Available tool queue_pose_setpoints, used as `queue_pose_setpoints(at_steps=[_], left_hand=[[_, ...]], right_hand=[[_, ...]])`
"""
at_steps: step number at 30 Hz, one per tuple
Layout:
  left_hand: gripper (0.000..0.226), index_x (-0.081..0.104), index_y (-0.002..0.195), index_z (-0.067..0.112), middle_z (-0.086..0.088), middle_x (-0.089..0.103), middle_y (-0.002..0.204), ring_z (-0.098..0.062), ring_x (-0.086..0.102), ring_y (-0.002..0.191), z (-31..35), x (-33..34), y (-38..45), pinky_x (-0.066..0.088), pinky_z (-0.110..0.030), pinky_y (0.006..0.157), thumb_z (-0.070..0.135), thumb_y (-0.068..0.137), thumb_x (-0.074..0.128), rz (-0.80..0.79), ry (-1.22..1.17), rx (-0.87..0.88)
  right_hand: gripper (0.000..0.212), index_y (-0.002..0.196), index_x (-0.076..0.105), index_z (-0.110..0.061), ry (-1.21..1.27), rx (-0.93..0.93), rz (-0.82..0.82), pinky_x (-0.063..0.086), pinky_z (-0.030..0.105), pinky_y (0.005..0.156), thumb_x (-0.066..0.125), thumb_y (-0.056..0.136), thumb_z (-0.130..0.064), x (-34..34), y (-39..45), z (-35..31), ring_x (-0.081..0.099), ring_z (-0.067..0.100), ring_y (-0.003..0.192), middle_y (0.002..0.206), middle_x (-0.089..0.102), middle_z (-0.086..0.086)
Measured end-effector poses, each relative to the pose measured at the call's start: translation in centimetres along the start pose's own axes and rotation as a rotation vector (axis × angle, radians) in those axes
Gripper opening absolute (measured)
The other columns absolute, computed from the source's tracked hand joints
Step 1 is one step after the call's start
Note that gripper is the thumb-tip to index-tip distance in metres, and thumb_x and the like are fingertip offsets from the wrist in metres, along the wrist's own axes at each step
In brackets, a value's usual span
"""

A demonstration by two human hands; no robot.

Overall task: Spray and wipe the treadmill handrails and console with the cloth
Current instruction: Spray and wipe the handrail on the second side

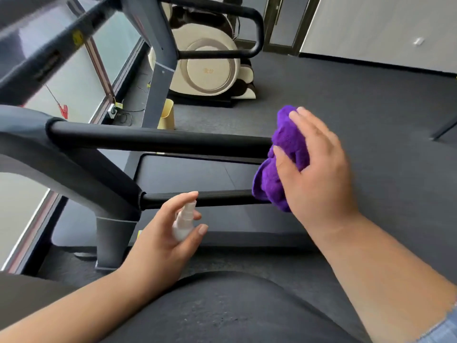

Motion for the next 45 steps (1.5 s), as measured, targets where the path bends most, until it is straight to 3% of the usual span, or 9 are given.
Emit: queue_pose_setpoints(at_steps=[4, 9, 17, 23, 26, 29, 31, 36, 45], left_hand=[[0.050, 0.039, 0.125, 0.069, 0.025, 0.060, 0.110, 0.004, 0.061, 0.077, 1.0, -0.3, 0.1, 0.044, -0.009, 0.067, 0.059, 0.082, 0.060, -0.003, -0.003, -0.007], [0.050, 0.037, 0.123, 0.073, 0.028, 0.060, 0.111, 0.006, 0.061, 0.080, 1.3, -1.2, -1.1, 0.045, -0.011, 0.071, 0.062, 0.079, 0.058, 0.034, -0.024, -0.063], [0.050, 0.040, 0.123, 0.072, 0.027, 0.059, 0.111, 0.003, 0.061, 0.087, 0.6, -4.2, -4.9, 0.043, -0.013, 0.077, 0.062, 0.079, 0.060, 0.184, -0.017, -0.148], [0.051, 0.045, 0.128, 0.062, 0.020, 0.063, 0.108, -0.008, 0.064, 0.097, -0.1, -6.3, -7.9, 0.044, -0.014, 0.081, 0.063, 0.080, 0.062, 0.325, -0.006, -0.214], [0.057, 0.045, 0.132, 0.058, 0.018, 0.064, 0.108, -0.012, 0.065, 0.096, 0.0, -6.6, -9.0, 0.045, -0.025, 0.083, 0.071, 0.080, 0.061, 0.352, 0.008, -0.218], [0.059, 0.045, 0.134, 0.057, 0.019, 0.064, 0.109, -0.011, 0.065, 0.100, 0.6, -6.4, -9.0, 0.045, -0.024, 0.083, 0.072, 0.079, 0.062, 0.371, 0.016, -0.222], [0.055, 0.046, 0.133, 0.058, 0.022, 0.062, 0.111, -0.008, 0.063, 0.105, 1.2, -6.5, -8.5, 0.045, -0.018, 0.083, 0.064, 0.081, 0.063, 0.407, 0.022, -0.210], [0.052, 0.043, 0.132, 0.060, 0.026, 0.061, 0.109, -0.007, 0.062, 0.105, 2.9, -5.7, -6.4, 0.045, -0.030, 0.086, 0.064, 0.083, 0.062, 0.403, 0.043, -0.160], [0.048, 0.039, 0.127, 0.070, 0.024, 0.058, 0.116, 0.001, 0.059, 0.109, 6.4, -0.1, -4.8, 0.041, -0.017, 0.085, 0.069, 0.083, 0.057, 0.273, 0.079, -0.118]], right_hand=[[0.046, 0.134, 0.059, -0.016, -0.157, 0.134, -0.178, 0.036, 0.033, 0.108, 0.059, 0.094, -0.039, 1.8, 2.4, 0.9, 0.052, 0.025, 0.126, 0.137, 0.059, 0.004], [0.039, 0.117, 0.066, -0.017, -0.257, -0.040, -0.203, 0.049, 0.040, 0.087, 0.057, 0.092, -0.047, 4.9, 3.2, -3.2, 0.064, 0.029, 0.099, 0.112, 0.070, 0.003], [0.041, 0.110, 0.064, -0.019, -0.283, -0.244, -0.327, 0.049, 0.040, 0.075, 0.054, 0.092, -0.053, 10.0, 4.2, -11.3, 0.062, 0.031, 0.086, 0.099, 0.067, 0.005], [0.046, 0.113, 0.058, -0.017, -0.341, -0.427, -0.386, 0.046, 0.040, 0.078, 0.052, 0.092, -0.057, 13.7, 4.2, -17.3, 0.062, 0.032, 0.092, 0.105, 0.063, 0.007], [0.052, 0.126, 0.051, -0.014, -0.322, -0.515, -0.402, 0.044, 0.043, 0.086, 0.052, 0.094, -0.055, 15.8, 4.2, -20.2, 0.059, 0.033, 0.103, 0.118, 0.058, 0.010], [0.057, 0.143, 0.039, -0.011, -0.328, -0.598, -0.440, 0.042, 0.045, 0.094, 0.051, 0.097, -0.042, 17.1, 3.9, -22.1, 0.054, 0.033, 0.113, 0.132, 0.050, 0.012], [0.053, 0.144, 0.038, -0.012, -0.328, -0.607, -0.448, 0.042, 0.046, 0.095, 0.052, 0.097, -0.033, 17.1, 4.0, -22.1, 0.054, 0.033, 0.113, 0.134, 0.049, 0.013], [0.045, 0.129, 0.050, -0.018, -0.193, -0.541, -0.512, 0.045, 0.042, 0.086, 0.060, 0.090, -0.040, 14.8, 4.8, -19.2, 0.057, 0.032, 0.107, 0.122, 0.054, 0.009], [0.043, 0.118, 0.058, -0.023, -0.154, -0.370, -0.545, 0.046, 0.040, 0.081, 0.064, 0.084, -0.049, 8.6, 5.0, -9.3, 0.056, 0.029, 0.098, 0.109, 0.057, 0.004]])
Point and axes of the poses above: each hand's wrist, its own y-axis towards the middle knuckle, its own x-axis out of the palm, z = x × y, the point moved 1 cm from there along y, towards the middle knuckle
